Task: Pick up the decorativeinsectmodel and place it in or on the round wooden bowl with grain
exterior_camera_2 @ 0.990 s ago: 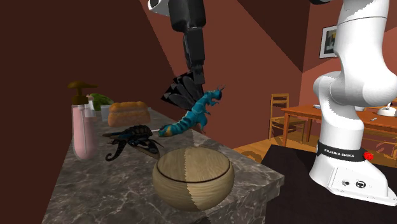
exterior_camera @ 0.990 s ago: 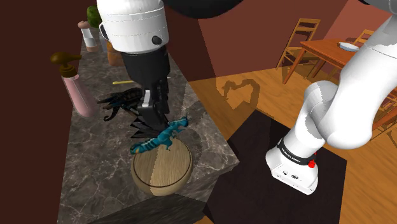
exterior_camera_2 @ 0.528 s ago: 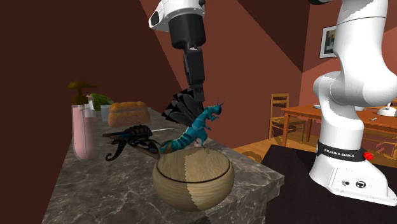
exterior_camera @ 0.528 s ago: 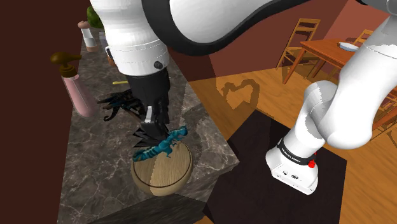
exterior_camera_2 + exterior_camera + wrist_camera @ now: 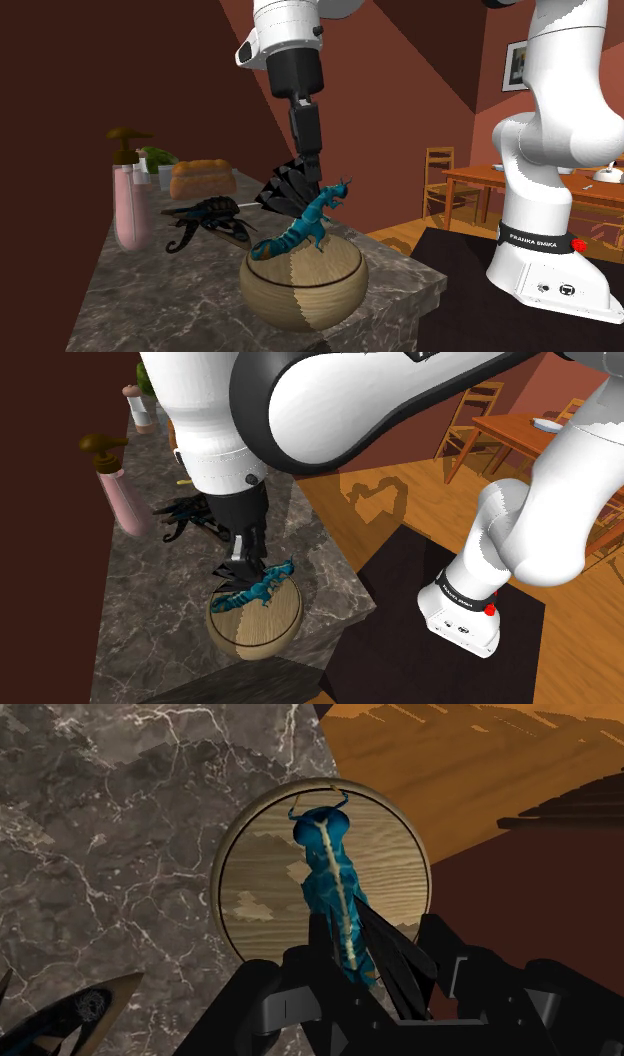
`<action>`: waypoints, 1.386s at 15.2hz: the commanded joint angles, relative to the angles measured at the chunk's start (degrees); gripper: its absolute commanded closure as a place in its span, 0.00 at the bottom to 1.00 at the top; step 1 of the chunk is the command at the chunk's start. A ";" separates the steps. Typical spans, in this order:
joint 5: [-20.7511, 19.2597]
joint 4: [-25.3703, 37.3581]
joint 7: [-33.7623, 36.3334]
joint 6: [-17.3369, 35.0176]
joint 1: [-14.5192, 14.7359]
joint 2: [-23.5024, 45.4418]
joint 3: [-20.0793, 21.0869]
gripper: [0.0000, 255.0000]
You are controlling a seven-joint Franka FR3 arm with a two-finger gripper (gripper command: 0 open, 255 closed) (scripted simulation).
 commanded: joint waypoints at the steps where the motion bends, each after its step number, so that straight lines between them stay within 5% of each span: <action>1: 0.00 -0.06 0.00 0.09 0.01 0.03 0.01 1.00; 4: 0.00 -0.06 0.00 0.09 0.01 0.03 0.00 1.00; 5: 0.00 -0.07 0.01 0.10 0.01 0.03 0.01 0.00; 10: 0.00 -0.06 0.00 0.09 0.01 0.03 0.00 0.00; 14: -0.16 7.14 0.09 -7.20 -0.22 -0.05 -0.22 0.00; 21: -0.16 7.14 0.09 -7.20 -0.22 -0.05 -0.22 0.00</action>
